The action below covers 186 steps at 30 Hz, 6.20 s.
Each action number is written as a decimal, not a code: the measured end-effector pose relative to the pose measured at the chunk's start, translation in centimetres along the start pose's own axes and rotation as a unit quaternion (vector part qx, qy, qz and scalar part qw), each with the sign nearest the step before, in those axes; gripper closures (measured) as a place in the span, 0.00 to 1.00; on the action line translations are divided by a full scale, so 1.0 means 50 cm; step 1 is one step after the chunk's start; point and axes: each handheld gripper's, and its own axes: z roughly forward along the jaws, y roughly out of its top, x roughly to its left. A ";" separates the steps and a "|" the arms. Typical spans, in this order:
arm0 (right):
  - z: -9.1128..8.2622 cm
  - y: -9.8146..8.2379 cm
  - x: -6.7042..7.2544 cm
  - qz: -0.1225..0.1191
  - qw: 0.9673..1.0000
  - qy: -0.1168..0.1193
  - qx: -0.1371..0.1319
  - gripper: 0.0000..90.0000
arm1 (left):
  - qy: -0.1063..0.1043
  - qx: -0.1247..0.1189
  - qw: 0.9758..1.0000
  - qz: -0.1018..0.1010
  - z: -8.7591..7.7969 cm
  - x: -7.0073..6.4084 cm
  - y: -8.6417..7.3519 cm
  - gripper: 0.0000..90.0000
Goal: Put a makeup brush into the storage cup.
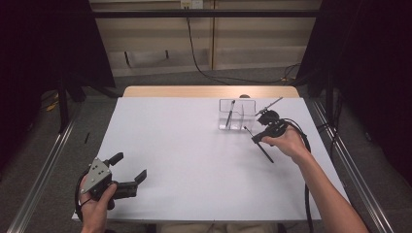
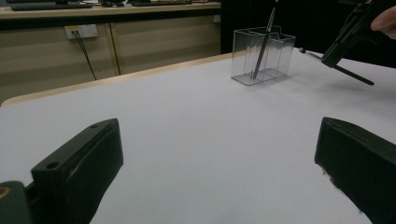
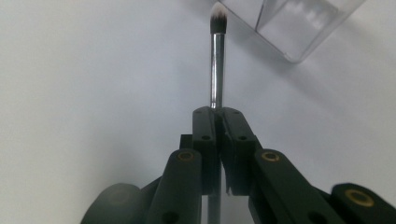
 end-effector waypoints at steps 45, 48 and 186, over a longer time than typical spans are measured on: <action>-0.053 -0.007 0.035 0.000 0.950 0.031 -0.311 0.94 | 0.000 -0.002 1.000 0.002 -0.002 0.001 0.001 0.01; -0.051 -0.002 0.038 0.000 0.946 0.030 -0.324 0.94 | 0.000 -0.001 1.000 0.002 -0.001 0.001 0.001 0.01; 0.068 0.146 0.010 0.016 0.918 -0.021 -0.395 0.94 | -0.005 0.001 1.000 0.002 0.001 0.003 -0.002 0.01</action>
